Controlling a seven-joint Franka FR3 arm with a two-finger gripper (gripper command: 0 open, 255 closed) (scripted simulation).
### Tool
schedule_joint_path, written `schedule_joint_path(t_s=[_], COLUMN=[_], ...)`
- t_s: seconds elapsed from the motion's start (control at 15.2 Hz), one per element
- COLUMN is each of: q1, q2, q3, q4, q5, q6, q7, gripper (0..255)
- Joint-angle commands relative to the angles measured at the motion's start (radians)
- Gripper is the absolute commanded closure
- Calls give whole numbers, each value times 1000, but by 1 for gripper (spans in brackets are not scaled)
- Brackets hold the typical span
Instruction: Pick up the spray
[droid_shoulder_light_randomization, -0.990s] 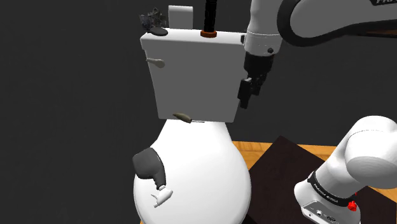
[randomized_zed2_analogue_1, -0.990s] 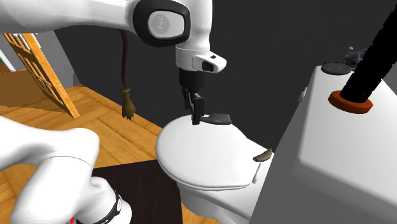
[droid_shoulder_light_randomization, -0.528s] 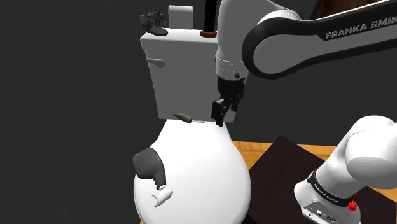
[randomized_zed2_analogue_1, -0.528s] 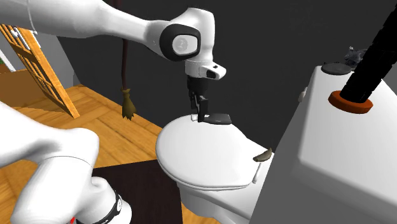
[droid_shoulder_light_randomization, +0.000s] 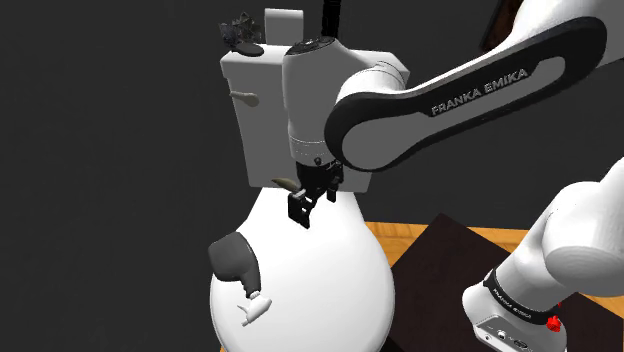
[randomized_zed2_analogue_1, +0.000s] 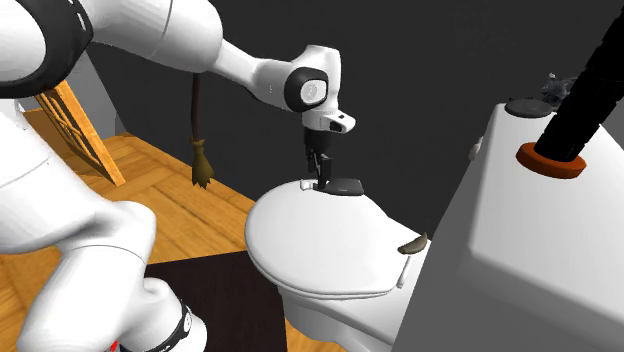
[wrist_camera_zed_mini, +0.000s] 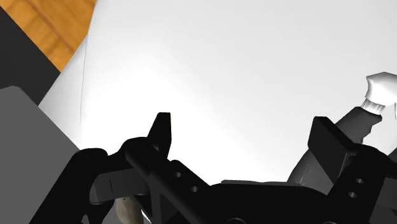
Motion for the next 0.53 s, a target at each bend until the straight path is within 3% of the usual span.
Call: schedule_joint_path(t_s=[0.0, 0.46], q1=[6, 93], q2=[90, 405], q3=[28, 39], q4=[43, 238], q5=[-52, -257], q6=[30, 64], q7=[70, 290], gripper=[0, 0])
